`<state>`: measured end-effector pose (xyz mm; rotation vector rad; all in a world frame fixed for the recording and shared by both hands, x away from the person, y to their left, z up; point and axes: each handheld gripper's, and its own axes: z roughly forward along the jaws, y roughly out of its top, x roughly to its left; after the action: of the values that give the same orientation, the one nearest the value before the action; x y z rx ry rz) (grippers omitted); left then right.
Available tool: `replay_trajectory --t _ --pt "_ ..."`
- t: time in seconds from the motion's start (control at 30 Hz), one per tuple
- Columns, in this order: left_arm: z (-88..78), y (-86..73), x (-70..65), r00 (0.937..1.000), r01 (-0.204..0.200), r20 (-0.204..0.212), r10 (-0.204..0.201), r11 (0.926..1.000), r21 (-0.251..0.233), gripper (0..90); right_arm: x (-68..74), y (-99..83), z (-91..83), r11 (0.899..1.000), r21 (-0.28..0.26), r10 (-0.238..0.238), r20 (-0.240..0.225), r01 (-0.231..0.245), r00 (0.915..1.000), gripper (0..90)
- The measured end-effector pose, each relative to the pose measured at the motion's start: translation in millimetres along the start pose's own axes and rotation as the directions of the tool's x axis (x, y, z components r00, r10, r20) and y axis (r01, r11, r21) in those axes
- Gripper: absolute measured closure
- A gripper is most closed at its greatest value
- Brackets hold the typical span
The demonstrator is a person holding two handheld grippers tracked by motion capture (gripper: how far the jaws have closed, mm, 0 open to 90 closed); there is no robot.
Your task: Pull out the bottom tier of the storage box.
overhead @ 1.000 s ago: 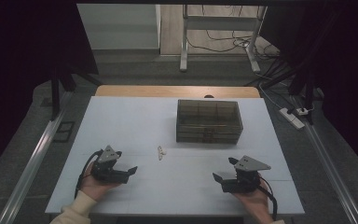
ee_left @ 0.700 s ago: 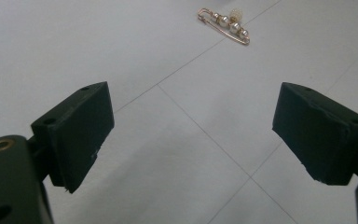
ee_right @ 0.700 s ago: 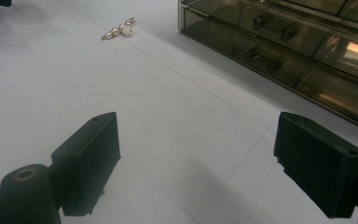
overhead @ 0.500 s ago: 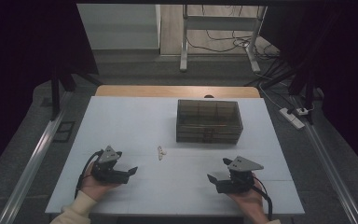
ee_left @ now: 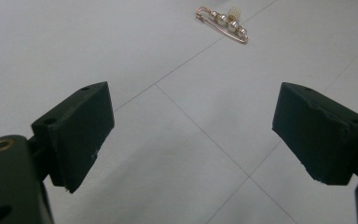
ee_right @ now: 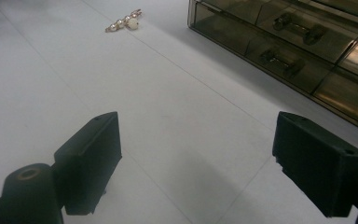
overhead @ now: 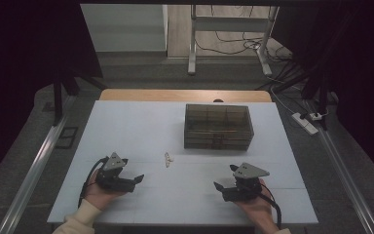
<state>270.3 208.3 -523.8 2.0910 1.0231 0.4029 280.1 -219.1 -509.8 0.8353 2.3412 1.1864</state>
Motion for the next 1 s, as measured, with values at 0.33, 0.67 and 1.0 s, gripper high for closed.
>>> replay_trajectory --t 0.33,0.67,1.0 --pt "0.8 0.0 0.0 1.0 0.001 0.001 -0.001 1.0 0.002 11.7 2.3 3.2 0.9 0.997 0.025 -0.076 0.047 0.075 0.996 15.3" --pt "0.8 -0.1 0.3 1.0 0.0 0.002 0.0 1.0 0.003 11.8 5.1 5.2 1.2 0.985 0.046 -0.171 0.095 0.167 0.9806 16.7" --pt "1.4 -0.1 0.4 1.0 -0.001 0.003 0.001 1.0 0.006 11.8 9.4 7.1 1.3 0.967 0.074 -0.253 0.14 0.245 0.9571 16.8"
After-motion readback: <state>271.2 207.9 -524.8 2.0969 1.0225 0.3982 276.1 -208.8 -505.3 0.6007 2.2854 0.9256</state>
